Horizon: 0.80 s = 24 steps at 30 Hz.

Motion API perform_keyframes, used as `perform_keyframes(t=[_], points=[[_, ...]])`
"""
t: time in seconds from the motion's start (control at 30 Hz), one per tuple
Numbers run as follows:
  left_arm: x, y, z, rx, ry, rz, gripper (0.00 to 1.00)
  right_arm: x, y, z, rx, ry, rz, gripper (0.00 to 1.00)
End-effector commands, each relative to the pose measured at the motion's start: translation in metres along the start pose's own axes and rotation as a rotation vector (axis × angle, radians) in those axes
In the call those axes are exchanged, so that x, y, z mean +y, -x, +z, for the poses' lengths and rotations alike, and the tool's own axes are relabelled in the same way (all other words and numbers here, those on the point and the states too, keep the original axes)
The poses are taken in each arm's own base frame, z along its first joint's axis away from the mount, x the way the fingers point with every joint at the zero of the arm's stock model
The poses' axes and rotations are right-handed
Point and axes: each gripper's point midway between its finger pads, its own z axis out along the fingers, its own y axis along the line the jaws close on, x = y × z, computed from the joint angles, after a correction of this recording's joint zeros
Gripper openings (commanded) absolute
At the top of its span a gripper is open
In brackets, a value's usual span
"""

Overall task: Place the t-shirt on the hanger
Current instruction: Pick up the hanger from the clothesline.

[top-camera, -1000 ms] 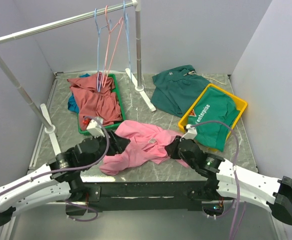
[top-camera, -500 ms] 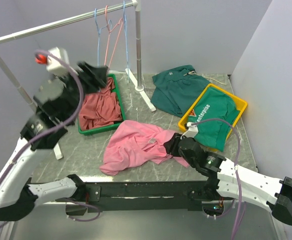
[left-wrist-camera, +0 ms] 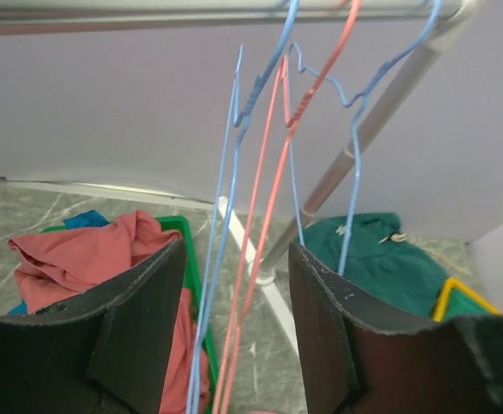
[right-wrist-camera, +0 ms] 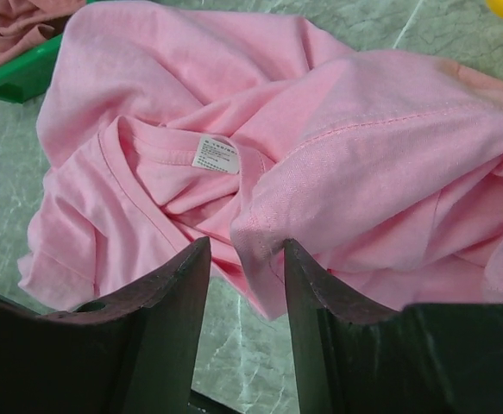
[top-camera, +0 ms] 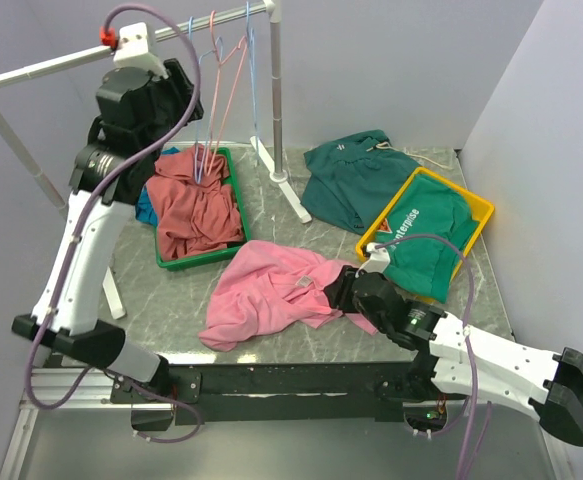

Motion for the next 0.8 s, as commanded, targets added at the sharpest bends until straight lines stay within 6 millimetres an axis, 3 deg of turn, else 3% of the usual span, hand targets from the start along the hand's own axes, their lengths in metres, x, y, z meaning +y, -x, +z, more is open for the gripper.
perform_keyframes(t=[0.0, 0.33, 0.43, 0.67, 0.77], points=[[-0.002, 0.001, 0.01, 0.025, -0.03, 0.088, 0.56, 0.021, 0.02, -0.004, -0.041, 0.053, 0.007, 0.48], [0.014, -0.022, 0.053, 0.077, 0.094, 0.167, 0.49, 0.019, 0.02, -0.008, -0.051, 0.063, 0.012, 0.48], [0.021, -0.031, 0.061, 0.085, 0.127, 0.189, 0.46, 0.019, 0.019, -0.009, -0.05, 0.068, 0.013, 0.49], [0.019, -0.038, 0.074, 0.078, 0.102, 0.203, 0.31, 0.02, 0.018, -0.007, -0.047, 0.073, 0.013, 0.49], [0.019, -0.04, 0.078, 0.08, 0.095, 0.203, 0.28, 0.021, 0.017, -0.006, -0.042, 0.077, 0.012, 0.49]])
